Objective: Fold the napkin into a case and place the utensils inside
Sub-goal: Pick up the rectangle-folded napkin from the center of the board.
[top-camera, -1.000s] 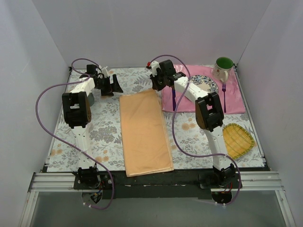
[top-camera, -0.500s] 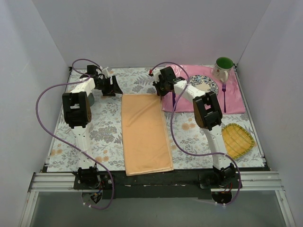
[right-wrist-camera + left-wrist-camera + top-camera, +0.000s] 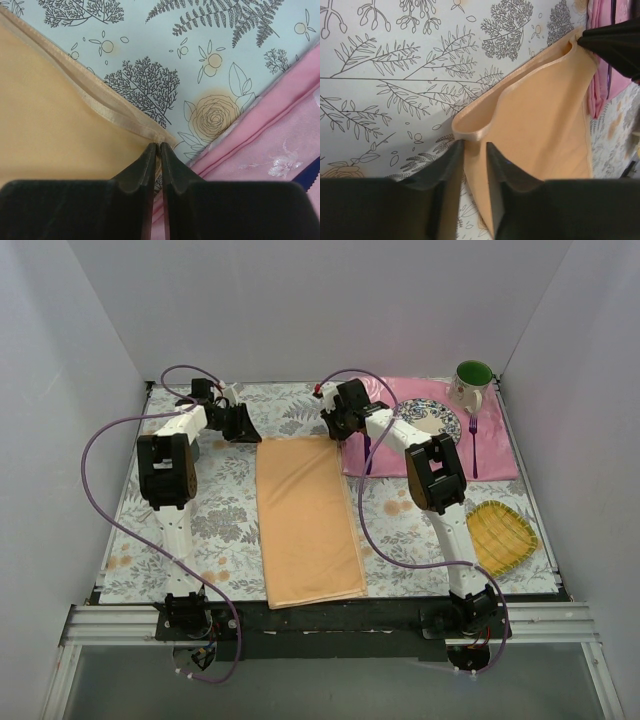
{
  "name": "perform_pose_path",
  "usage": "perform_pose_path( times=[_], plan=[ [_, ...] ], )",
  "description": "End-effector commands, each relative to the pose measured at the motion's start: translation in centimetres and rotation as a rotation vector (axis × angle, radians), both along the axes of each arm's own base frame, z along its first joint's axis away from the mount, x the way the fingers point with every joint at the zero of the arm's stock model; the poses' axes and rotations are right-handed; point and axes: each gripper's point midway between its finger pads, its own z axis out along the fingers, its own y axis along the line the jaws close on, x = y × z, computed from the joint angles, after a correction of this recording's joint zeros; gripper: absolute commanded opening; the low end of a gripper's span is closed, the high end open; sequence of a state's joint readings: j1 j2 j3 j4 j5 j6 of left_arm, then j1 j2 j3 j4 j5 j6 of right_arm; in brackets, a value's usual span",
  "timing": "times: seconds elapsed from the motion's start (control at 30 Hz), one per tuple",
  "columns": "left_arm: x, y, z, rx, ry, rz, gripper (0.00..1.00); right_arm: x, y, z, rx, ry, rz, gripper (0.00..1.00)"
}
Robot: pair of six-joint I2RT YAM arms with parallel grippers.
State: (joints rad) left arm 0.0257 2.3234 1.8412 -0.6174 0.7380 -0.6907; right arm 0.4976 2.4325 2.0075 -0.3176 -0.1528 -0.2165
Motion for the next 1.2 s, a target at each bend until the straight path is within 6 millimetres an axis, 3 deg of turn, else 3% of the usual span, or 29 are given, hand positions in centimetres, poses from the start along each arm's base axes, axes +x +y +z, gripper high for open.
perform_pose_path(
  times=[0.0, 0.13, 0.17, 0.3, 0.5, 0.8, 0.9, 1.17],
  plan=[
    [1.4, 0.2, 0.4, 0.011, -0.029, 0.015, 0.16, 1.1, 0.7, 2.4, 0.059, -0.030, -0.013, 0.18],
    [2.1, 0.7, 0.0, 0.043, -0.032, 0.028, 0.06, 1.3, 0.7, 4.4, 0.122, -0.020, -0.032, 0.36],
    [2.3, 0.8, 0.1, 0.051, -0.038, 0.030, 0.02, 1.3, 0.6, 4.8, 0.137, -0.017, -0.042, 0.46],
    [2.7, 1.6, 0.0, 0.084, -0.048, 0.043, 0.00, 1.8, 0.0, 6.1, 0.180, -0.013, -0.062, 0.59],
    [2.9, 1.8, 0.4, 0.095, -0.062, 0.040, 0.00, 2.3, -0.7, 4.7, 0.183, 0.026, -0.086, 0.58],
    [2.8, 1.8, 0.5, 0.100, -0.067, 0.032, 0.02, 1.8, 0.5, 2.4, 0.227, 0.089, -0.062, 0.56],
    [2.8, 1.8, 0.5, 0.098, -0.068, 0.029, 0.07, 1.8, 0.6, 1.8, 0.229, 0.097, -0.062, 0.54],
    [3.0, 1.8, 0.5, 0.093, -0.067, 0.033, 0.17, 1.5, 0.7, 0.2, 0.216, 0.118, -0.042, 0.30]
  ],
)
